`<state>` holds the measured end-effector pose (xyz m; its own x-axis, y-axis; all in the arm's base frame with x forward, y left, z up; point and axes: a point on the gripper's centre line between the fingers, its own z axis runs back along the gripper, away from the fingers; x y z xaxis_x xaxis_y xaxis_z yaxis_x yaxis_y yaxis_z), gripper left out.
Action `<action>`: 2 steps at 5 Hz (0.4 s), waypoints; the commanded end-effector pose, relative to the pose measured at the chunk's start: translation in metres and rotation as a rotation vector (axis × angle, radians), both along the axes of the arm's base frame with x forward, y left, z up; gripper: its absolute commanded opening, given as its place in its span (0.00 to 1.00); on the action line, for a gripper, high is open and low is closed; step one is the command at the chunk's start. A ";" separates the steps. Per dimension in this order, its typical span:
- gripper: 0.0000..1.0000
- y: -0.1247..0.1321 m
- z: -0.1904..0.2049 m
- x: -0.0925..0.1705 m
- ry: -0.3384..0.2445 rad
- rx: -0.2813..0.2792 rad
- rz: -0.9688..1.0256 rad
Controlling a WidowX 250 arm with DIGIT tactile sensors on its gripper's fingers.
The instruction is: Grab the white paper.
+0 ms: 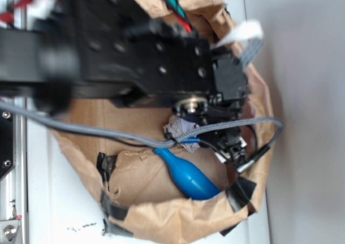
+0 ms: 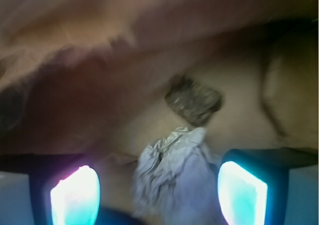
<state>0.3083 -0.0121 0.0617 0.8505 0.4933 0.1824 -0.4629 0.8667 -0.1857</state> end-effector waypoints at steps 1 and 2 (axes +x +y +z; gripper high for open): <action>1.00 0.004 -0.024 0.017 -0.038 0.016 -0.014; 0.00 0.007 -0.018 0.017 -0.039 0.012 0.007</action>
<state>0.3152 -0.0111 0.0274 0.8510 0.4969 0.1699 -0.4721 0.8656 -0.1667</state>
